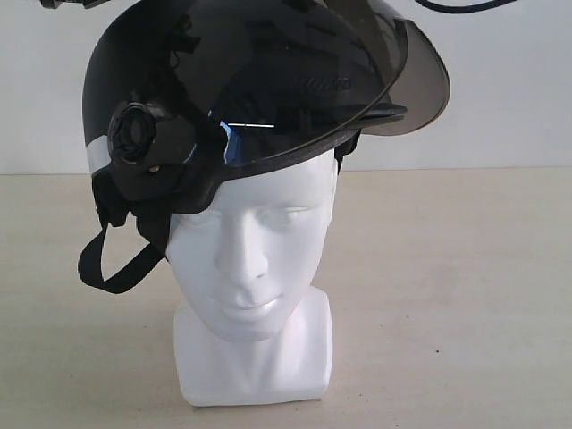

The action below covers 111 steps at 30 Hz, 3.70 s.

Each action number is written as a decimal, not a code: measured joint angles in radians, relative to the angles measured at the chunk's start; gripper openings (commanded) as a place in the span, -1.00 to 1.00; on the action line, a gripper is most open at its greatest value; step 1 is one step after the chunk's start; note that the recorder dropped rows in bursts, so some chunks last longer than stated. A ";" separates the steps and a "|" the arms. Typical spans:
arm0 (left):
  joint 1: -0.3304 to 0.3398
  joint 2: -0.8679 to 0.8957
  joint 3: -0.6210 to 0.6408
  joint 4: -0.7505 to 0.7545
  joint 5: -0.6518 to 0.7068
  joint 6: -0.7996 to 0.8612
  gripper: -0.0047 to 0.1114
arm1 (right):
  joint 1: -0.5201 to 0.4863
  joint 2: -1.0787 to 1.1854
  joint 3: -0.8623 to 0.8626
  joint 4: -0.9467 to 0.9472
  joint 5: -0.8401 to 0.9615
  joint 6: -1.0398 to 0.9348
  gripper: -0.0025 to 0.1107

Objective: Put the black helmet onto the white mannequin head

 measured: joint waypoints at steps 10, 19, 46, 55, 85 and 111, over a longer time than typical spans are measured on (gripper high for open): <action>0.000 0.000 0.000 0.000 0.000 0.000 -0.84 | 0.000 -0.091 0.019 -0.028 0.011 0.038 -0.96; 0.000 0.000 0.000 0.000 0.000 0.000 -0.84 | 0.000 -0.082 0.019 -0.034 0.013 0.052 -0.96; 0.000 -0.029 0.000 0.011 -0.034 -0.011 -0.84 | 0.037 -0.122 0.118 -0.068 -0.024 0.108 -0.96; 0.000 -0.029 0.000 0.011 -0.034 -0.030 -0.84 | 0.054 -0.161 0.190 -0.026 -0.031 0.108 -0.96; 0.000 -0.093 0.000 0.019 -0.034 -0.090 -0.84 | 0.218 -0.205 0.261 -0.030 -0.046 0.205 -0.96; 0.000 -0.093 0.000 0.019 -0.034 -0.094 -0.84 | 0.235 -0.226 0.200 -0.217 -0.178 0.073 -0.96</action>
